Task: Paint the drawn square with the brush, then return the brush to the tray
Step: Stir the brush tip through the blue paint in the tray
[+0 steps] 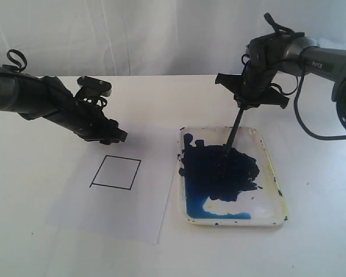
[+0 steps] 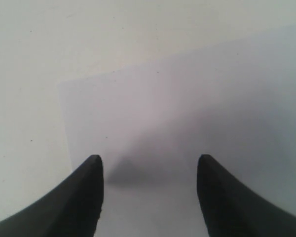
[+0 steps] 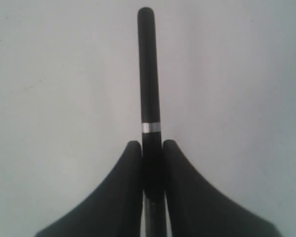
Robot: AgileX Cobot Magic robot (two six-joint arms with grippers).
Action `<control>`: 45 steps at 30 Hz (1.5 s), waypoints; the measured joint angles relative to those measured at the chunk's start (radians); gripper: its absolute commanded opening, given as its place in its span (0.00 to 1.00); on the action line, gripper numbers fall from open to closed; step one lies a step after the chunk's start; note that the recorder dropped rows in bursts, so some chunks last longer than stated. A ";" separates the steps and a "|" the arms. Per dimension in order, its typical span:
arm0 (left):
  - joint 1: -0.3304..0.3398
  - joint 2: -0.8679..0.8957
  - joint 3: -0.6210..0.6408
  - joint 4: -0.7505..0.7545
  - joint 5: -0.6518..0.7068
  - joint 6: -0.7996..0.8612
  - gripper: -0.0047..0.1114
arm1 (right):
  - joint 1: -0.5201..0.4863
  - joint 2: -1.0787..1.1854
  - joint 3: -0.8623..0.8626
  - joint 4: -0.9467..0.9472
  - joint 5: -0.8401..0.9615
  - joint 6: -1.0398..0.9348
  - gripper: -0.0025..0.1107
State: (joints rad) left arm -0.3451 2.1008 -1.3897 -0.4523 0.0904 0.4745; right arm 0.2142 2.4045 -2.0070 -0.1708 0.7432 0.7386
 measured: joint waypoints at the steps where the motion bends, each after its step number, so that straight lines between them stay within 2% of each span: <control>1: 0.000 0.000 0.000 0.000 0.000 0.000 0.56 | 0.000 0.000 0.000 0.000 0.002 0.000 0.14; 6: 0.000 0.000 0.000 0.000 0.000 0.000 0.56 | 0.000 0.000 0.000 0.000 0.010 0.000 0.17; 13: 0.000 0.000 0.000 0.000 0.000 0.000 0.56 | 0.000 0.000 0.000 0.000 0.014 0.000 0.40; 15: 0.000 0.000 0.000 0.000 0.000 0.000 0.56 | 0.000 0.000 0.000 0.000 0.014 0.000 0.44; 20: 0.000 0.000 0.000 0.000 0.000 0.000 0.56 | 0.000 0.000 0.000 -0.003 0.017 -0.018 0.44; 28: 0.000 0.000 0.000 0.000 0.000 0.000 0.56 | -0.020 -0.053 -0.038 -0.001 0.143 -0.264 0.44; 30: 0.000 0.000 0.000 0.000 0.000 0.000 0.56 | -0.054 -0.087 -0.077 0.060 0.189 -0.425 0.44; 31: 0.000 0.000 0.000 0.000 0.000 0.000 0.56 | -0.082 -0.101 -0.099 0.158 0.225 -0.605 0.44; 32: 0.000 0.000 0.000 0.000 0.000 0.000 0.56 | -0.093 -0.101 -0.106 0.217 0.241 -0.705 0.44; 33: 0.000 0.000 0.000 0.000 0.000 0.000 0.56 | -0.117 -0.103 -0.113 0.325 0.287 -0.908 0.44; 34: 0.000 0.000 0.000 0.000 0.000 0.000 0.56 | -0.127 -0.103 -0.113 0.358 0.312 -0.990 0.44; 35: 0.000 0.000 0.000 0.000 0.000 0.000 0.56 | -0.135 -0.103 -0.113 0.410 0.363 -1.194 0.44; 40: 0.000 0.000 0.000 0.000 0.000 0.000 0.56 | -0.135 -0.103 -0.113 0.452 0.449 -1.793 0.44; 45: 0.000 0.000 0.000 0.000 0.000 0.000 0.56 | -0.105 -0.103 -0.109 0.458 0.458 -2.122 0.44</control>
State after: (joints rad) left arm -0.3451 2.1008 -1.3897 -0.4523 0.0904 0.4745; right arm 0.1091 2.3016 -2.1162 0.2876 1.2017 -1.3835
